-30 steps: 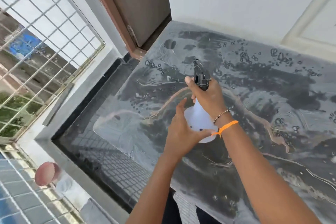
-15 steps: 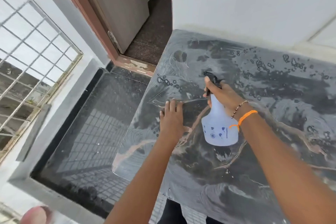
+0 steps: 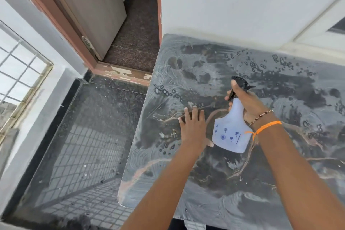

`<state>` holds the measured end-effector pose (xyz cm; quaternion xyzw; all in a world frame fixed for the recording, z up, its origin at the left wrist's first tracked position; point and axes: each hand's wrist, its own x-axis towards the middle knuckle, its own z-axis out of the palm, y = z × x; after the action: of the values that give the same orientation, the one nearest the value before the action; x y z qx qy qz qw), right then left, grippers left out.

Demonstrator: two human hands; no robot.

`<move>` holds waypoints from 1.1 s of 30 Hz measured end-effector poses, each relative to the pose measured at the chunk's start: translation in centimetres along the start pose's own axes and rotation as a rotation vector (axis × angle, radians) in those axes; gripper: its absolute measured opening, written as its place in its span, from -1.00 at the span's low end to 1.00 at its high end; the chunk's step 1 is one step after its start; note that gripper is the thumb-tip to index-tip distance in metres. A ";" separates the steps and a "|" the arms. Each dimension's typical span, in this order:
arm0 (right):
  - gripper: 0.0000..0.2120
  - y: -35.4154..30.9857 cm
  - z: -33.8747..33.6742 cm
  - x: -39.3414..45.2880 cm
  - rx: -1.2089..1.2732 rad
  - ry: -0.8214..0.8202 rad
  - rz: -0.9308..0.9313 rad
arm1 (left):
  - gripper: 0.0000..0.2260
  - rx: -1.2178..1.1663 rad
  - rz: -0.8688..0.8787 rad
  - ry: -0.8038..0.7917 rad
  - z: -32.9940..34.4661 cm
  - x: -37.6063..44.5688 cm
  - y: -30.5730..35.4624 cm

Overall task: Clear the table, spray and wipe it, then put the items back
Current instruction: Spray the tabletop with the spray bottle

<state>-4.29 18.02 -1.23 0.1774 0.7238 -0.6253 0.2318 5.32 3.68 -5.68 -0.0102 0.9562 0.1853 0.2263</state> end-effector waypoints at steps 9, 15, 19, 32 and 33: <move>-0.32 0.6 -5.8 0.2 -0.184 0.214 0.154 | -0.09 0.015 -0.099 -0.050 -0.1 0.8 1.3; -0.66 1.8 -8.8 -0.6 0.159 0.056 0.085 | -0.27 -0.012 0.015 0.055 0.5 1.3 5.3; -0.70 1.8 -12.1 -0.3 0.238 0.036 -0.047 | -0.29 0.048 0.186 0.020 1.6 2.5 9.8; -0.49 1.2 -24.4 2.8 0.007 0.150 -0.031 | -0.25 0.055 0.176 -0.057 5.7 4.6 21.3; -0.50 1.4 -25.5 2.8 0.004 0.124 -0.031 | -0.24 0.057 0.182 -0.065 5.8 4.7 22.3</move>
<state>-8.77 43.32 -1.10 0.2050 0.7382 -0.6180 0.1764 1.32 26.84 -4.77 0.0894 0.9502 0.1781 0.2396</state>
